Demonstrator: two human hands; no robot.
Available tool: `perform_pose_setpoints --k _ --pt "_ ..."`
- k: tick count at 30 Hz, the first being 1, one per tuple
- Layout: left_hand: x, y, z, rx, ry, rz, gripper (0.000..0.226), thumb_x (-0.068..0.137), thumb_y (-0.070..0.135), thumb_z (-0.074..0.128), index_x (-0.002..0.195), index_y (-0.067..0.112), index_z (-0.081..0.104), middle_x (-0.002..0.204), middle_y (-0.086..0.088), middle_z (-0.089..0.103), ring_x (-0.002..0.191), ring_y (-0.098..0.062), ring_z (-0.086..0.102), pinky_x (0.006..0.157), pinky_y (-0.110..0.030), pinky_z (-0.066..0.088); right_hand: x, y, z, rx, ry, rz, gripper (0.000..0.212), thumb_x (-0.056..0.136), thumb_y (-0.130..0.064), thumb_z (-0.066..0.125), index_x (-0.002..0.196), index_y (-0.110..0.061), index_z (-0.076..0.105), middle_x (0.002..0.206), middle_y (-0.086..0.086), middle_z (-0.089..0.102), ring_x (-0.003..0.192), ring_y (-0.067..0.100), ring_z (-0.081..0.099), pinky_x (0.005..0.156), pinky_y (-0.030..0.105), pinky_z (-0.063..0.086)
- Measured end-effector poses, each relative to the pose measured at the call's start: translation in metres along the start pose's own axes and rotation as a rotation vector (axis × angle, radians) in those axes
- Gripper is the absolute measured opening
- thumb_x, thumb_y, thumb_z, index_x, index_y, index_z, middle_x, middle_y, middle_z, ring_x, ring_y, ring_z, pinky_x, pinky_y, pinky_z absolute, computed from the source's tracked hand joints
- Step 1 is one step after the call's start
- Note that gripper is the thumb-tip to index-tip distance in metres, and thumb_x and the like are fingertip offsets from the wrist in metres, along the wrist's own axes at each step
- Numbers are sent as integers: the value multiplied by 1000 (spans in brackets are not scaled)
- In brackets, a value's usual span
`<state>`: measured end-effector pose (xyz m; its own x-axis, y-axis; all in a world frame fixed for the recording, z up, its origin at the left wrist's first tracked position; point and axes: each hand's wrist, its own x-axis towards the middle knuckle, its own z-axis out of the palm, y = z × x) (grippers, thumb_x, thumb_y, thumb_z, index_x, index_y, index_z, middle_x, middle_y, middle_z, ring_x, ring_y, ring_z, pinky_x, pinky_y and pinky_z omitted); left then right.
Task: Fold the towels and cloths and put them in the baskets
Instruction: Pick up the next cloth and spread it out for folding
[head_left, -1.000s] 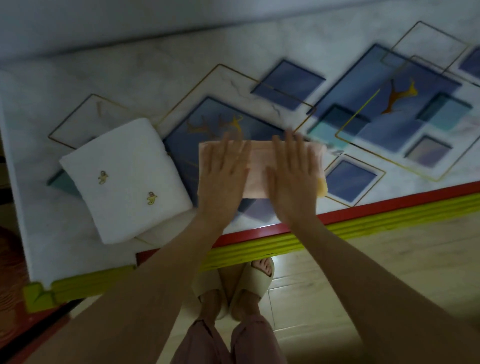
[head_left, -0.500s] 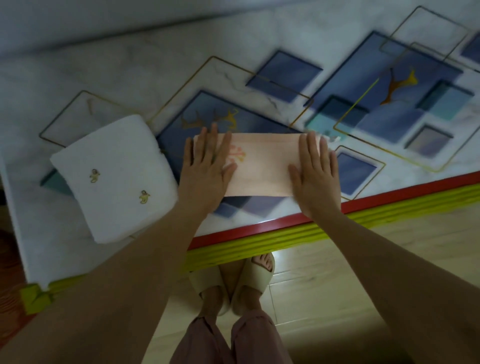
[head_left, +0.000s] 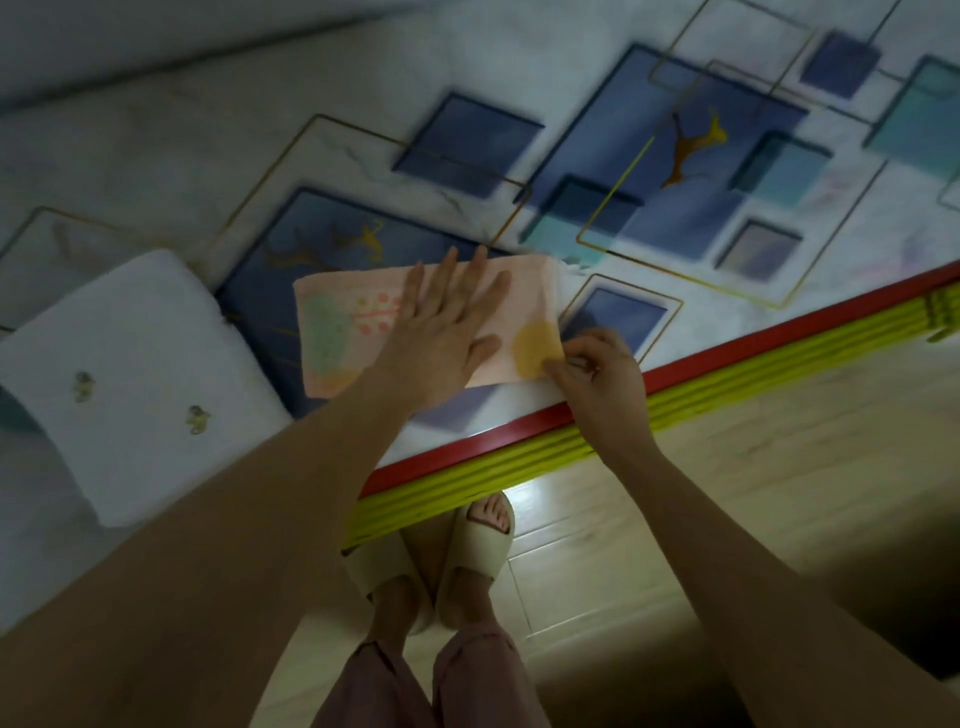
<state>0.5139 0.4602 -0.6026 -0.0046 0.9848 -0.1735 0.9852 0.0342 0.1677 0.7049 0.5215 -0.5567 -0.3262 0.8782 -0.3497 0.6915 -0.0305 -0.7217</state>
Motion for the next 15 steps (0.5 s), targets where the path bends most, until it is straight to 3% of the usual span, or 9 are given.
perform_pose_setpoints --k 2,4,7,11,13,15 --pt "0 -1 2 17 12 14 65 95 49 25 151 18 21 158 -15 17 144 -39 17 114 -55 7 3 -4 1 -35 -15 -59 10 77 -13 74 84 -9 69 99 -3 55 84 10 56 75 25 45" --pt "1 -1 2 21 -1 14 65 94 49 26 152 18 19 158 -15 15 144 -39 15 114 -55 6 5 -7 2 -25 -29 -110 11 76 -7 73 86 -7 67 98 -5 57 71 2 52 68 19 43" --pt "1 -1 3 20 -24 3 66 94 49 22 152 19 15 159 -14 10 145 -38 10 115 -56 5 6 -9 1 -6 -44 -173 13 75 -1 69 85 -6 64 96 -3 60 63 7 51 63 15 42" --pt "1 -1 1 8 -35 -4 67 93 50 18 153 22 7 160 -11 2 146 -35 2 115 -53 -3 10 -10 -3 140 -178 3 20 81 -4 67 92 -19 62 82 3 64 64 19 58 59 30 52" --pt "1 -1 1 0 -37 -5 66 93 50 18 153 23 7 160 -10 2 146 -35 1 115 -51 -4 12 -11 -4 169 -273 68 17 85 -12 68 101 -16 65 74 2 63 61 12 58 56 24 50" --pt "0 -1 1 -9 -29 -6 65 94 49 20 153 23 10 160 -10 4 146 -35 3 115 -50 -5 13 -13 -7 175 -299 108 9 91 -19 63 95 -12 68 62 1 57 54 7 54 53 20 46"
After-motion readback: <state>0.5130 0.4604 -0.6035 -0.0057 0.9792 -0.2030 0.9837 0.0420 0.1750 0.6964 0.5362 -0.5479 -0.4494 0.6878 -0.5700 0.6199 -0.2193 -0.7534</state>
